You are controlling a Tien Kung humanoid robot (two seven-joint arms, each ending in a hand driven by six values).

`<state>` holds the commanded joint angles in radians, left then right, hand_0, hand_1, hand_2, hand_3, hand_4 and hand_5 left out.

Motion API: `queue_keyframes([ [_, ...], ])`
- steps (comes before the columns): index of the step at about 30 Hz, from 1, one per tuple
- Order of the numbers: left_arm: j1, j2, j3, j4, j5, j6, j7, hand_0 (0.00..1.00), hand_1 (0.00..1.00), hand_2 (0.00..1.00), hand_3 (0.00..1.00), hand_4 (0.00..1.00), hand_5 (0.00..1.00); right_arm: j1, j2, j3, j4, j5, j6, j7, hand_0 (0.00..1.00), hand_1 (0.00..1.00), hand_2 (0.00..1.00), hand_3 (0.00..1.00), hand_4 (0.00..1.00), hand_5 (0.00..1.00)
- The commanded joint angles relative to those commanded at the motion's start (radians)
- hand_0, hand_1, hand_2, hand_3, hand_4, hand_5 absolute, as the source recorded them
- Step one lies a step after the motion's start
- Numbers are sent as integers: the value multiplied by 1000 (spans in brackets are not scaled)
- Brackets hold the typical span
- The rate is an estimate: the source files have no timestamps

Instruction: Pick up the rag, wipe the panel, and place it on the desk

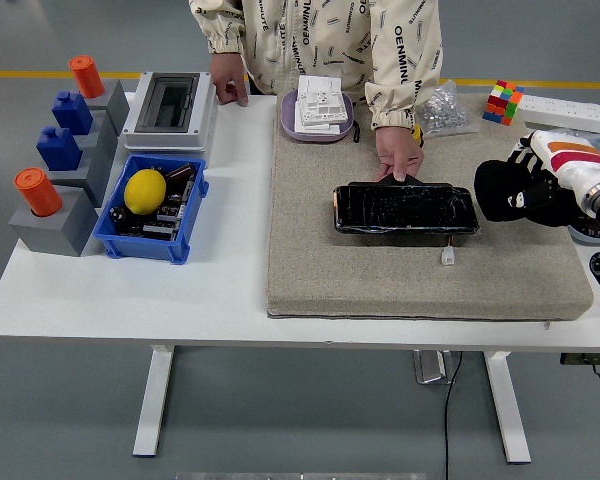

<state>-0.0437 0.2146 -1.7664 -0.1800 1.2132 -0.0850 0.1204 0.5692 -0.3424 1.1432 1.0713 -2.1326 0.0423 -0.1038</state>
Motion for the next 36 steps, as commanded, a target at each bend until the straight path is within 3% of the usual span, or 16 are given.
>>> queue_keyframes([
  [8, 0, 0, -2, 0, 2, 1, 0, 724, 716, 767, 627, 693, 582, 0, 36, 0, 6, -3, 4, -7, 305, 419, 462, 448, 966, 84],
  [24, -7, 3, -2, 0, 2, 0, -1, 724, 716, 767, 626, 693, 582, 5, 60, -12, -8, -3, 3, -8, 306, 418, 461, 448, 968, 87],
  [36, -11, 5, 2, 0, -1, 0, -1, 724, 716, 766, 624, 691, 578, 19, 100, -33, -12, -8, 3, -10, 304, 418, 462, 448, 970, 96],
])
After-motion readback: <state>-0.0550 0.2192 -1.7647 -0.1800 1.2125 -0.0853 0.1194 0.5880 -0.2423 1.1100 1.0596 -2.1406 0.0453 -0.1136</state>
